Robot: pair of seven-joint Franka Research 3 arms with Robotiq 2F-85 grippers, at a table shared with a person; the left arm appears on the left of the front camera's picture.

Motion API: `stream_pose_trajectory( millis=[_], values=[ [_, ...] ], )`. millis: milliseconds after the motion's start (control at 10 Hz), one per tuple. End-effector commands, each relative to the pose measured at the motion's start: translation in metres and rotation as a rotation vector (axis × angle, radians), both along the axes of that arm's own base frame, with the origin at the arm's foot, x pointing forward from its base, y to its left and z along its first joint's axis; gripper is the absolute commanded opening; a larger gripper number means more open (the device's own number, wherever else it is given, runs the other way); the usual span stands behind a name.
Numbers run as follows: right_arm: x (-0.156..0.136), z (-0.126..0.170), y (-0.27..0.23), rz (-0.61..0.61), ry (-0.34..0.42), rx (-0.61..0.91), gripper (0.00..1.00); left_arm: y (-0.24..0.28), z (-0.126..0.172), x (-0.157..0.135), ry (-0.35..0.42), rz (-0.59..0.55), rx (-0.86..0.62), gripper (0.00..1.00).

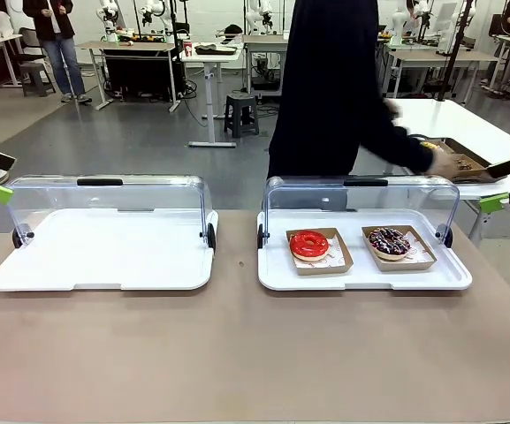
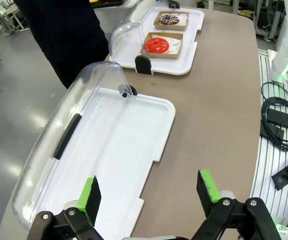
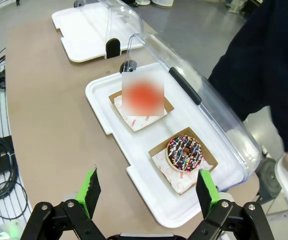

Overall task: Provide the desired donut to the person.
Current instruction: Place the picked Paper togo box onto the Handle tray extended by the person.

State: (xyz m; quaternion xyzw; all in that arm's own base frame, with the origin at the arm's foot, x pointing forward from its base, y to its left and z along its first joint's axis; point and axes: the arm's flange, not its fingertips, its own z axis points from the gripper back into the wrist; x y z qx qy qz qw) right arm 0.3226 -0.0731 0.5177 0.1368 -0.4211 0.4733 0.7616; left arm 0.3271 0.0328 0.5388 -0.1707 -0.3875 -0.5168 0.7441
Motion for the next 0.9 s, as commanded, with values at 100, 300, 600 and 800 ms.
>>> stream_pose_trajectory(
  millis=[100, 300, 600, 800],
  values=[
    [0.003, -0.001, 0.001, 0.016, -0.009, 0.018, 1.00, 0.008, 0.005, 0.010, 0.024, 0.027, 0.022, 1.00],
    [0.003, -0.001, 0.001, 0.016, -0.009, 0.018, 1.00, 0.014, 0.001, 0.012, 0.009, 0.049, 0.003, 1.00],
    [0.003, -0.001, 0.001, 0.016, -0.009, 0.018, 1.00, 0.017, 0.003, 0.014, 0.015, 0.062, 0.018, 1.00],
    [0.003, -0.001, 0.001, 0.016, -0.009, 0.018, 1.00, 0.015, 0.005, 0.016, 0.001, 0.083, 0.010, 1.00]
  ],
)
